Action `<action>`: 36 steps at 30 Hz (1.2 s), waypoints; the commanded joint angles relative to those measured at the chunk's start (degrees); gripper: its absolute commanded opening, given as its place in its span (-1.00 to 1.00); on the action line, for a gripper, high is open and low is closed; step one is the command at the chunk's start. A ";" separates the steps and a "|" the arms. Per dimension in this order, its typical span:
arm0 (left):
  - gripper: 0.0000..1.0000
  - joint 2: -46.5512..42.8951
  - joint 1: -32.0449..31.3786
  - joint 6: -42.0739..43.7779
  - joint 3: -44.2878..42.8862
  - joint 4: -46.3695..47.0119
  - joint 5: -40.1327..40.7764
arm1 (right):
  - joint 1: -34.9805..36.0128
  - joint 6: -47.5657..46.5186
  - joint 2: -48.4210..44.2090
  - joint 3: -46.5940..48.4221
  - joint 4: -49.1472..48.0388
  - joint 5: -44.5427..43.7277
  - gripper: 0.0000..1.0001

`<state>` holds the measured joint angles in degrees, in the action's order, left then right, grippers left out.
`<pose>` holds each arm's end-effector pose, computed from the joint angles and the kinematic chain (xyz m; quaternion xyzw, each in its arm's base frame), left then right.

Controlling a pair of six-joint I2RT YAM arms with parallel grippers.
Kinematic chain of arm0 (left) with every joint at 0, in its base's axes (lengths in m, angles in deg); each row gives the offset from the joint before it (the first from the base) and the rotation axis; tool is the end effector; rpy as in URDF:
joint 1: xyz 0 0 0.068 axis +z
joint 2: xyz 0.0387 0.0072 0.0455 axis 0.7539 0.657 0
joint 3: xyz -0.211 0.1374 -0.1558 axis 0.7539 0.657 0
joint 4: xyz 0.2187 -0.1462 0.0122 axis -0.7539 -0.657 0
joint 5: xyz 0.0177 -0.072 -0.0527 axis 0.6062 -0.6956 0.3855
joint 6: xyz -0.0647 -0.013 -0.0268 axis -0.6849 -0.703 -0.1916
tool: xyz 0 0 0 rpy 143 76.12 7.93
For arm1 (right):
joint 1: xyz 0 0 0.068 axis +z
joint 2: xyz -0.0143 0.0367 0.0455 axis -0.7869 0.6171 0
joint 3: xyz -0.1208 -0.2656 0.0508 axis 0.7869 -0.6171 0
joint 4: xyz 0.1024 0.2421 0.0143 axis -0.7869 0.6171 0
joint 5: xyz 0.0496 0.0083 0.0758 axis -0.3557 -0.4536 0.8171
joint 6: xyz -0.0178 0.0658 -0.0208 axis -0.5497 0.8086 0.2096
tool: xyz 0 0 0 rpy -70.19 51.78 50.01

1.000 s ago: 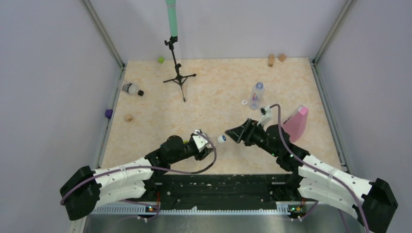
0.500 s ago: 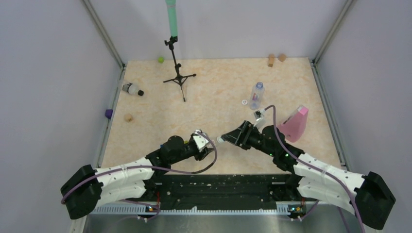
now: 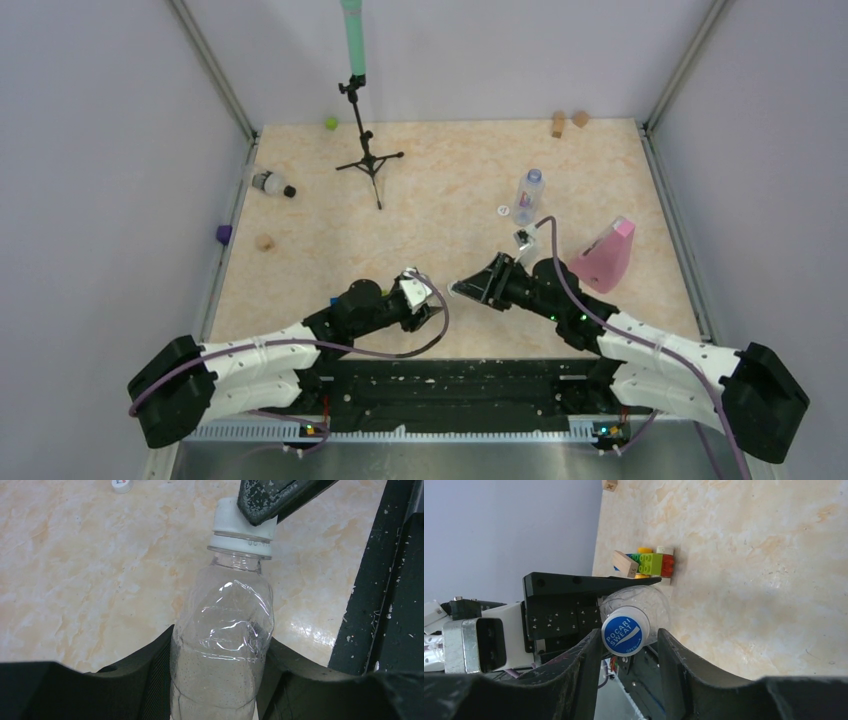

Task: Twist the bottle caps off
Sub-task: Unscrew the bottle cap from the plastic bottle.

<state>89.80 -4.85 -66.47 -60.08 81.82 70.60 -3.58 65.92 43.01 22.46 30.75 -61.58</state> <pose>0.1223 -0.1799 0.2052 0.4457 0.6569 -0.2790 0.5403 0.1389 0.1668 0.2317 0.0629 0.7960 0.5225 0.2990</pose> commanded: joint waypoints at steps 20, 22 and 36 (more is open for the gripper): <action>-1.00 0.92 -0.19 0.01 -1.24 3.18 -1.04 | 1.01 -13.02 5.36 3.99 -4.09 6.75 -0.89; -1.00 1.03 -0.19 -0.11 -1.32 3.24 -1.44 | 1.01 -17.59 6.20 4.84 -3.32 9.38 -0.92; -1.00 -1.95 -0.19 0.09 -0.03 4.52 -3.39 | 0.99 -54.12 5.10 2.57 -18.78 27.03 -1.00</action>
<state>90.30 -4.74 -66.18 -59.71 78.30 69.28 -3.96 26.56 49.79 25.43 25.68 -48.73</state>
